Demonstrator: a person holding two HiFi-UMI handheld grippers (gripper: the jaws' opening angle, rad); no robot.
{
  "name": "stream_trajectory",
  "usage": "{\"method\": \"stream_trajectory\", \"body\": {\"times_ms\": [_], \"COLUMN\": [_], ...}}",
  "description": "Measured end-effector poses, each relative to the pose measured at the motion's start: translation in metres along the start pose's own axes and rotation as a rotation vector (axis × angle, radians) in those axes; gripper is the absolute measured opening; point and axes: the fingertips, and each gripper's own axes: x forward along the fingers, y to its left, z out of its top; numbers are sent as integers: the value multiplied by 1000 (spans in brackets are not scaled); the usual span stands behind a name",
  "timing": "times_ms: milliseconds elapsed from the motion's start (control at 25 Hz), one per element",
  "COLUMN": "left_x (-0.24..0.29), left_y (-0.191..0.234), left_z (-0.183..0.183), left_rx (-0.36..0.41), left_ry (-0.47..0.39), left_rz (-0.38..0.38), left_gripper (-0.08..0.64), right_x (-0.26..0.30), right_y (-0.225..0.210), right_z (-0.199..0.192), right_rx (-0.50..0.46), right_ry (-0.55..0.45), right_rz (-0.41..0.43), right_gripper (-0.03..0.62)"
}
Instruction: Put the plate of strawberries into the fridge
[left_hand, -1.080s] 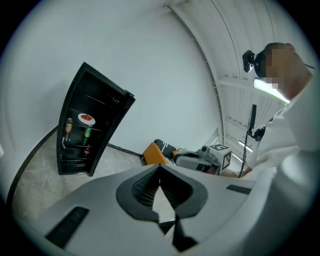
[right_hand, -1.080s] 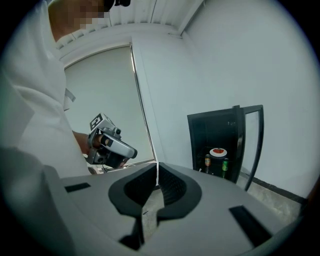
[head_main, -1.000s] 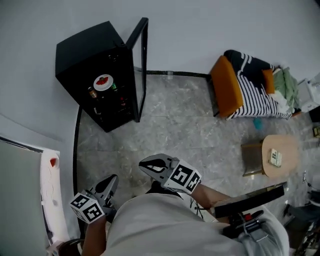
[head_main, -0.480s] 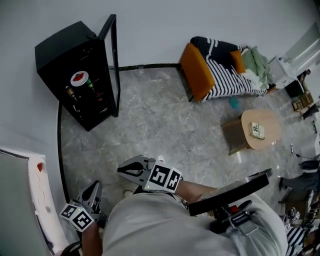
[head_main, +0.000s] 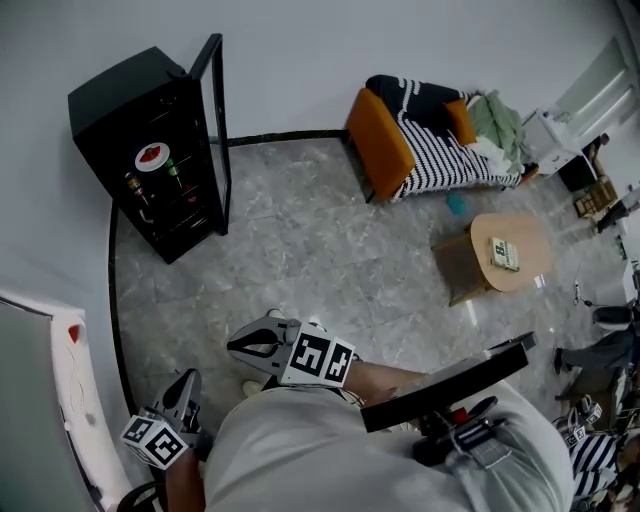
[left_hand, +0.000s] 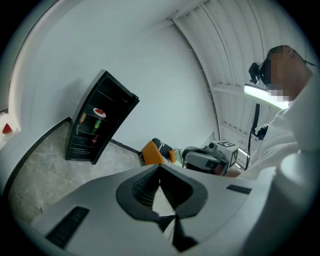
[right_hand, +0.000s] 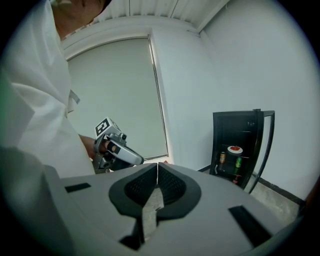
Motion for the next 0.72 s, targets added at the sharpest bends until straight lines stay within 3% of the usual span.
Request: {"method": "stream_trajectory", "body": {"times_ms": [400, 720], "left_x": [-5, 34], "left_y": [7, 14], "left_z": [-12, 6], "left_rx": [-27, -26], "left_ry": [-1, 22], "left_rz": [36, 30], "left_gripper": [12, 12], "right_x": [-1, -5], "right_y": [2, -38], "right_z": [-2, -1], "right_rx": [-3, 12], "right_ry": [3, -1], "right_rz": [17, 10], "right_gripper": [18, 18]}}
